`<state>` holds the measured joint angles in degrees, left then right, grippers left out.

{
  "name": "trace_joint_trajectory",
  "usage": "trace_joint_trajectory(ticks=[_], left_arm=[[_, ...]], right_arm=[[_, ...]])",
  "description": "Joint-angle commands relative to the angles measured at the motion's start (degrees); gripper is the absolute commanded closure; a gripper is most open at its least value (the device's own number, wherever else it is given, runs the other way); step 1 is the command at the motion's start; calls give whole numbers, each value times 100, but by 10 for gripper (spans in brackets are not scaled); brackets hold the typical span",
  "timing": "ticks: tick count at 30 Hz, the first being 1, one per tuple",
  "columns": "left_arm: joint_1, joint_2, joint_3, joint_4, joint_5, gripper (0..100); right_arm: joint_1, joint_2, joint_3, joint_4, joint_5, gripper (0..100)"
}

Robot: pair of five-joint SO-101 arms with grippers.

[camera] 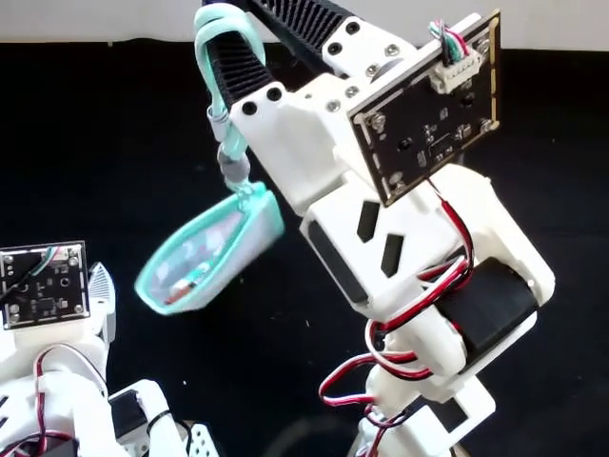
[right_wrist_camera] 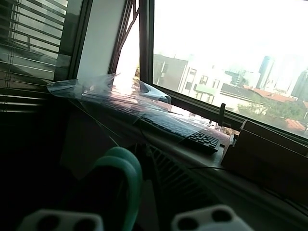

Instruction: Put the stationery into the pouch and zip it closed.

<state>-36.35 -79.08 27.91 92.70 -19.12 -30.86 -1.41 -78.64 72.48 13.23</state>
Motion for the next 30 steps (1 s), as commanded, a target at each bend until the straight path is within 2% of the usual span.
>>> trace_joint_trajectory(ticks=[1, 7, 21, 30], left_arm=[[75, -22, -57, -185, 44, 745], [75, -22, -57, -334, 44, 745], [84, -22, -48, -334, 35, 745], [171, -13, -4, -484, 35, 745]], right_arm=[[-4, -4, -180, -338, -35, 991], [-101, 92, -110, -743, -35, 991], [-664, 681, -92, -980, -62, 991], [-1429, 734, -92, -989, -35, 991]])
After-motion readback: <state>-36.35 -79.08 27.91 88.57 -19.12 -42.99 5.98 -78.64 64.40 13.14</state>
